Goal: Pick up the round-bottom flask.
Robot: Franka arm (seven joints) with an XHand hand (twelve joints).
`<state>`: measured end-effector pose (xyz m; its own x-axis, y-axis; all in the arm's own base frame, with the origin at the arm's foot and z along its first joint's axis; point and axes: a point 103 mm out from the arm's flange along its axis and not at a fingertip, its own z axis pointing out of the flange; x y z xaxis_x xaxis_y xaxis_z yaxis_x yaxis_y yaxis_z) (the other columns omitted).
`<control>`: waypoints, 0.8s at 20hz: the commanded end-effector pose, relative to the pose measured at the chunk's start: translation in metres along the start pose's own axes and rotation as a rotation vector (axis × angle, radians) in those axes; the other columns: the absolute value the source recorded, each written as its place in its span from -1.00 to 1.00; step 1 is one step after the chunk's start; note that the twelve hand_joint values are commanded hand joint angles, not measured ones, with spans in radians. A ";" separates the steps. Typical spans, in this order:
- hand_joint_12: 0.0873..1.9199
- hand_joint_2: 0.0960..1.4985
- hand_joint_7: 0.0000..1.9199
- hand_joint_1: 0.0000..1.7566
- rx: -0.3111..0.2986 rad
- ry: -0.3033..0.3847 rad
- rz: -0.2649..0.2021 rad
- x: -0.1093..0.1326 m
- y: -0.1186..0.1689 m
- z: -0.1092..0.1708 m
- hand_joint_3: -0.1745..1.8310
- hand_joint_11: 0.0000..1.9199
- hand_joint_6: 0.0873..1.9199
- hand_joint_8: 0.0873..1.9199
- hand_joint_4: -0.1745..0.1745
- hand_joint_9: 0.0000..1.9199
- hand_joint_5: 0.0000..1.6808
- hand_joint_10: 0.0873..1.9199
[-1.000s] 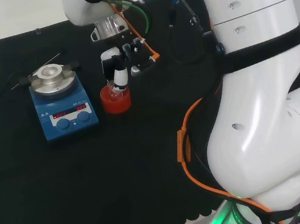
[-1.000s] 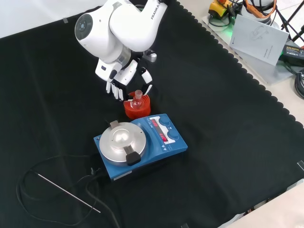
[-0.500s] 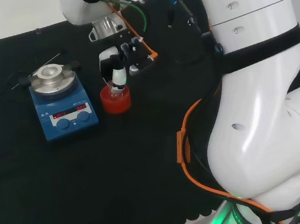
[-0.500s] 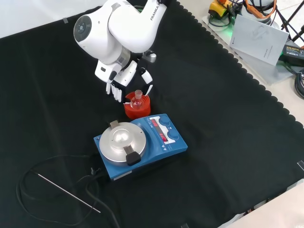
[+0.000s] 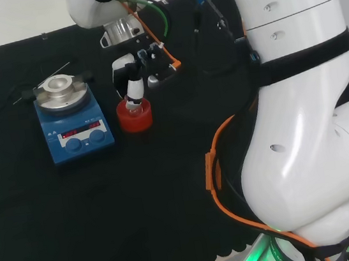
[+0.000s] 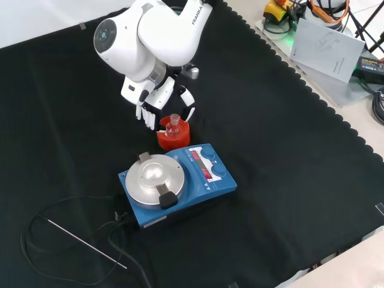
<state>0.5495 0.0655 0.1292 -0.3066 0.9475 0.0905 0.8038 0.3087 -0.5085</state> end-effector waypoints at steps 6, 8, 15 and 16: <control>0.33 -0.66 -0.20 0.20 -0.015 0.026 0.014 0.006 -0.005 -0.003 0.17 -0.18 0.01 -0.07 -1.00 0.02 -0.41 -0.21; 0.33 -0.66 -0.19 0.20 -0.009 0.024 0.017 0.007 -0.005 -0.002 0.17 -0.16 0.01 -0.08 -1.00 0.03 -0.40 -0.21; 0.32 -0.66 -0.19 0.20 0.003 0.027 0.022 0.009 -0.006 0.007 0.17 -0.14 0.01 -0.08 -1.00 0.04 -0.39 -0.21; 0.32 -0.66 -0.19 0.20 0.001 0.028 0.022 0.009 -0.007 0.007 0.17 -0.14 0.01 -0.08 -1.00 0.04 -0.39 -0.21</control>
<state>0.5394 0.0726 0.1275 -0.2722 0.9573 0.0970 0.8100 0.2824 -0.5140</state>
